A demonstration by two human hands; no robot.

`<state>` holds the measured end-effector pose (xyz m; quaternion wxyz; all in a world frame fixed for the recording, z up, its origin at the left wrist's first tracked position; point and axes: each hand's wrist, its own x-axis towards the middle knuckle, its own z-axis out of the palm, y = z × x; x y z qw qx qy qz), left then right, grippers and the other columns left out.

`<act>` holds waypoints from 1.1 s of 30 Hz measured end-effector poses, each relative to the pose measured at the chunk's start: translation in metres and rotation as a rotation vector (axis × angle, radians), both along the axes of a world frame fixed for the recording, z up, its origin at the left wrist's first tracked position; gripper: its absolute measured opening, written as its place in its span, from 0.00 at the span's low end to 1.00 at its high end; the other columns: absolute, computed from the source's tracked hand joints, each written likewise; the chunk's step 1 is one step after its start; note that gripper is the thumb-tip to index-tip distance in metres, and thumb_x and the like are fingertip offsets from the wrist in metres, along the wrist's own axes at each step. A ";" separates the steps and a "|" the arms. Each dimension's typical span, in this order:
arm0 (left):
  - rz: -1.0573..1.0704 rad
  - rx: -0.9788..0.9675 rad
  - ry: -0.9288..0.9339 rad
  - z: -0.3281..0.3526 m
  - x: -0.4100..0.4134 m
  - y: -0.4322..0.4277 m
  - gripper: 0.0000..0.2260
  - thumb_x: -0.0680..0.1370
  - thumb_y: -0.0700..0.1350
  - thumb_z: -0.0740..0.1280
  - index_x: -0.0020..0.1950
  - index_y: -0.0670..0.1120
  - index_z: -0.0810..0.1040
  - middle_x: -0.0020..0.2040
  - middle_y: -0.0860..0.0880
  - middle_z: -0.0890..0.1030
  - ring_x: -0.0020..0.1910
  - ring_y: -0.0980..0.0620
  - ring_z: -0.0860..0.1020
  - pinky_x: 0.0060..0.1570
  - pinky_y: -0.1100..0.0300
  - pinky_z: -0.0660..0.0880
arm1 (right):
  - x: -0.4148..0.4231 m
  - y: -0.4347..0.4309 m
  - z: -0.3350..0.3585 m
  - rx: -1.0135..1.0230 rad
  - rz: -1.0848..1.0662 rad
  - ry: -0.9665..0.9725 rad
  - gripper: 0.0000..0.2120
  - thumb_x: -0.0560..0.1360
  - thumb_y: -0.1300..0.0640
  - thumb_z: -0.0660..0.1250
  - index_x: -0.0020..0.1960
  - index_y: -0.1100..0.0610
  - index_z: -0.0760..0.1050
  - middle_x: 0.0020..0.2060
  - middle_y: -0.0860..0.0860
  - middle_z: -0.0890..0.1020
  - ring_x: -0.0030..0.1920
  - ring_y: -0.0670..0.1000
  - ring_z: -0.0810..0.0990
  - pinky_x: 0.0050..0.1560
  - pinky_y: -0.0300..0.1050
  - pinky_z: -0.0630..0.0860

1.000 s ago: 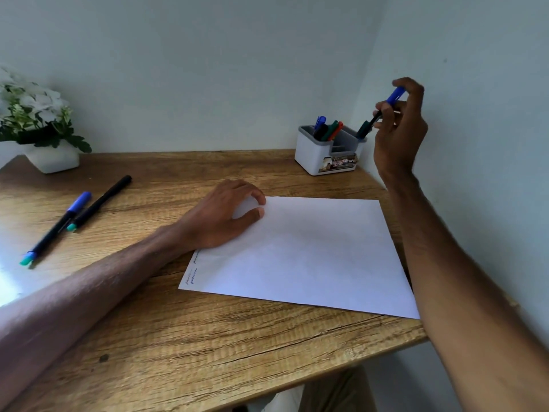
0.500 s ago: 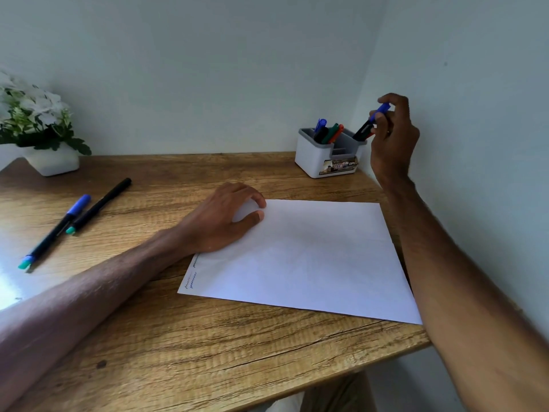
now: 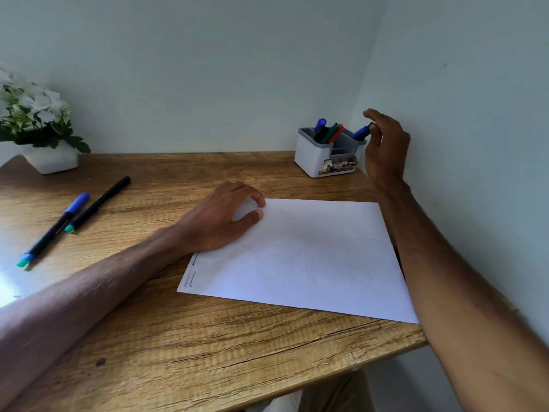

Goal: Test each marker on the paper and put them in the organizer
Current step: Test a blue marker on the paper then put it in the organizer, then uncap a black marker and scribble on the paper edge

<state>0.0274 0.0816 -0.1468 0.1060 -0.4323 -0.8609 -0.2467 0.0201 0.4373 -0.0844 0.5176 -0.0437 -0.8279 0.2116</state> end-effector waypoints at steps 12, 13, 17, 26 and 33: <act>0.018 0.127 0.080 0.007 0.005 -0.001 0.09 0.83 0.49 0.63 0.57 0.49 0.82 0.63 0.52 0.81 0.64 0.53 0.76 0.63 0.56 0.70 | 0.013 -0.061 0.020 0.075 0.173 0.046 0.14 0.82 0.67 0.62 0.60 0.59 0.83 0.58 0.53 0.86 0.60 0.47 0.82 0.64 0.37 0.77; 0.040 0.161 0.107 0.009 0.007 -0.001 0.08 0.84 0.47 0.64 0.57 0.48 0.82 0.62 0.52 0.81 0.63 0.53 0.77 0.61 0.56 0.71 | 0.014 -0.069 0.021 0.066 0.201 0.046 0.13 0.81 0.67 0.62 0.58 0.59 0.84 0.57 0.52 0.86 0.58 0.48 0.83 0.63 0.41 0.78; 0.111 0.224 0.225 0.015 0.013 -0.005 0.07 0.83 0.47 0.64 0.54 0.48 0.81 0.58 0.51 0.83 0.58 0.52 0.79 0.56 0.55 0.75 | 0.024 -0.107 0.023 0.112 0.320 0.025 0.10 0.79 0.66 0.67 0.53 0.58 0.86 0.50 0.50 0.88 0.51 0.45 0.84 0.55 0.36 0.78; 0.477 0.107 0.339 0.039 0.014 -0.066 0.05 0.78 0.43 0.70 0.52 0.45 0.82 0.53 0.46 0.85 0.57 0.43 0.79 0.49 0.50 0.76 | 0.035 -0.181 -0.006 0.319 0.686 -0.403 0.10 0.75 0.66 0.71 0.48 0.54 0.88 0.37 0.34 0.80 0.38 0.31 0.79 0.42 0.23 0.69; 0.897 -0.068 0.122 0.051 0.010 -0.139 0.13 0.77 0.48 0.74 0.57 0.42 0.79 0.48 0.42 0.81 0.47 0.40 0.79 0.41 0.51 0.76 | 0.042 -0.212 -0.022 0.458 0.935 -0.618 0.07 0.76 0.54 0.74 0.53 0.52 0.86 0.51 0.43 0.87 0.50 0.40 0.82 0.45 0.25 0.70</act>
